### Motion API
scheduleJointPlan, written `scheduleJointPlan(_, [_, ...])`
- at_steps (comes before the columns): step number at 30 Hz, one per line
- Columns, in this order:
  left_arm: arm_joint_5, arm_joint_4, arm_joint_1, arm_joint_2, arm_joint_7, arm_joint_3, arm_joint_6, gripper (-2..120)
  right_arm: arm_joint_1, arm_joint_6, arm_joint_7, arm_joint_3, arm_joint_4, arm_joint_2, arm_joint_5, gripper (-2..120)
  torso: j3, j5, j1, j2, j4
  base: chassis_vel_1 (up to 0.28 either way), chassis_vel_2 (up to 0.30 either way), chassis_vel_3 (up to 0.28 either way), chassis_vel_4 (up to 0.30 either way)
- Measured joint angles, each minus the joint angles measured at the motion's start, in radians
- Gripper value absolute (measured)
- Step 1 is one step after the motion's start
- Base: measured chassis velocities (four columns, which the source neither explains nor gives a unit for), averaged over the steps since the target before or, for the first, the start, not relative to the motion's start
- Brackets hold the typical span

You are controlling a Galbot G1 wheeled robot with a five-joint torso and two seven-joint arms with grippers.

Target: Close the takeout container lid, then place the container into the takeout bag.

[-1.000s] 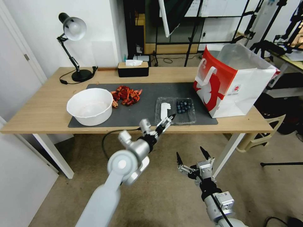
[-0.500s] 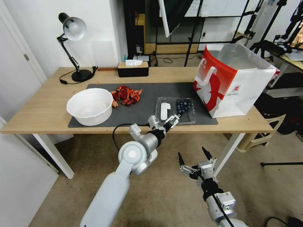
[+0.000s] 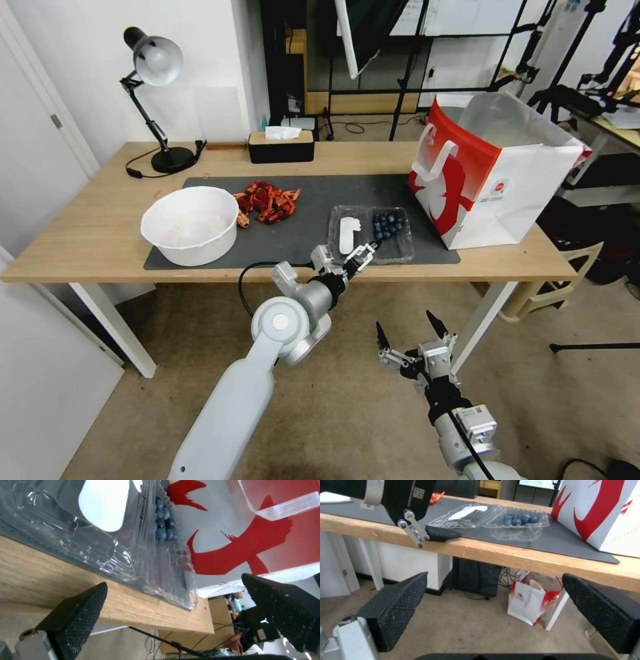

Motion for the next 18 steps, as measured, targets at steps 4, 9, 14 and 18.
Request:
scheduleJointPlan(4, [0.000, 0.009, -0.006, -0.002, 0.003, 0.000, -0.005, 100, -0.001, 0.000, 0.000, 0.001, 0.000, 0.000, 0.000, 100, 0.000, 0.0000, 0.000, 0.000, 0.0000, 0.000, 0.000, 0.000, 0.000])
scheduleJointPlan(9, [0.000, 0.018, -0.011, -0.003, 0.004, -0.001, -0.008, 100, -0.001, 0.000, 0.000, 0.001, -0.002, 0.000, 0.000, 100, 0.000, 0.0000, 0.000, 0.000, 0.0000, 0.000, 0.000, 0.000, 0.000])
scheduleJointPlan(14, [0.000, 0.025, -0.015, -0.004, 0.008, -0.002, -0.012, 100, 0.001, 0.001, 0.000, 0.000, -0.005, 0.000, 0.000, 100, 0.000, 0.0000, 0.000, 0.000, 0.0000, 0.000, 0.000, 0.000, 0.000])
scheduleJointPlan(18, [-0.002, 0.031, -0.017, -0.006, 0.012, -0.004, -0.017, 100, 0.000, 0.002, 0.000, 0.000, -0.007, 0.000, 0.000, 100, 0.000, -0.0001, 0.000, 0.000, 0.0000, 0.000, 0.000, 0.000, 0.000])
